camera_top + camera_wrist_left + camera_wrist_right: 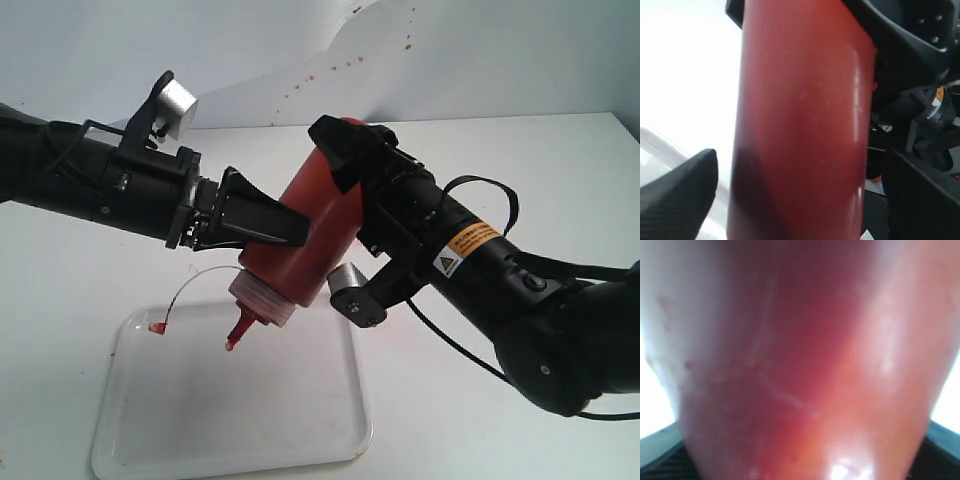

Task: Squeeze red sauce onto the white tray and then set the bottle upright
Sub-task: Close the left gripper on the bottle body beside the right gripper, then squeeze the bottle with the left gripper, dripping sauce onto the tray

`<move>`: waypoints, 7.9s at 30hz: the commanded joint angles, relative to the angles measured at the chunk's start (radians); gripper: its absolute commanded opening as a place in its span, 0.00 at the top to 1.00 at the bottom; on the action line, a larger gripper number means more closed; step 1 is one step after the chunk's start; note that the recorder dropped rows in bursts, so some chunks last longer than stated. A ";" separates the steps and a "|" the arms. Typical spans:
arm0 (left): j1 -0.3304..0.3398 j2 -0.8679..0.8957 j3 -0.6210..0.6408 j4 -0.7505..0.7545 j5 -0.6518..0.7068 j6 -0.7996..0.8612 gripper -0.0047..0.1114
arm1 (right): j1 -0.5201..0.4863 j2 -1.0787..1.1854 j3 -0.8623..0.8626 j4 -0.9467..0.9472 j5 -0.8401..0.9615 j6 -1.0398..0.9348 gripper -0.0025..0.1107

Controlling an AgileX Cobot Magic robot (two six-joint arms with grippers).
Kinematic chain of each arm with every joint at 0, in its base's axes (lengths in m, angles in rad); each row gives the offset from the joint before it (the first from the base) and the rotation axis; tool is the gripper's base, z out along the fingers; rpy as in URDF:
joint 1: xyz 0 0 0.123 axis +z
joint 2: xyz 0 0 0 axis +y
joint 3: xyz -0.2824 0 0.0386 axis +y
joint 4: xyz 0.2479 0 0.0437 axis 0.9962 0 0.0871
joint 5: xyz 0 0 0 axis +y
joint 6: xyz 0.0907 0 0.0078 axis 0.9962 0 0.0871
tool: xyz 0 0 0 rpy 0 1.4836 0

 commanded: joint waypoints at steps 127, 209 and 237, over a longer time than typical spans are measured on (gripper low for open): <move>-0.046 0.090 -0.014 -0.245 0.069 0.114 0.96 | 0.000 -0.016 -0.011 0.041 -0.029 -0.011 0.98; -0.047 0.098 -0.050 -0.157 0.025 0.109 0.96 | 0.000 -0.016 -0.011 0.091 -0.029 -0.011 0.98; -0.040 0.072 -0.050 -0.181 -0.036 0.135 0.06 | 0.000 -0.016 -0.011 0.083 -0.029 -0.011 0.98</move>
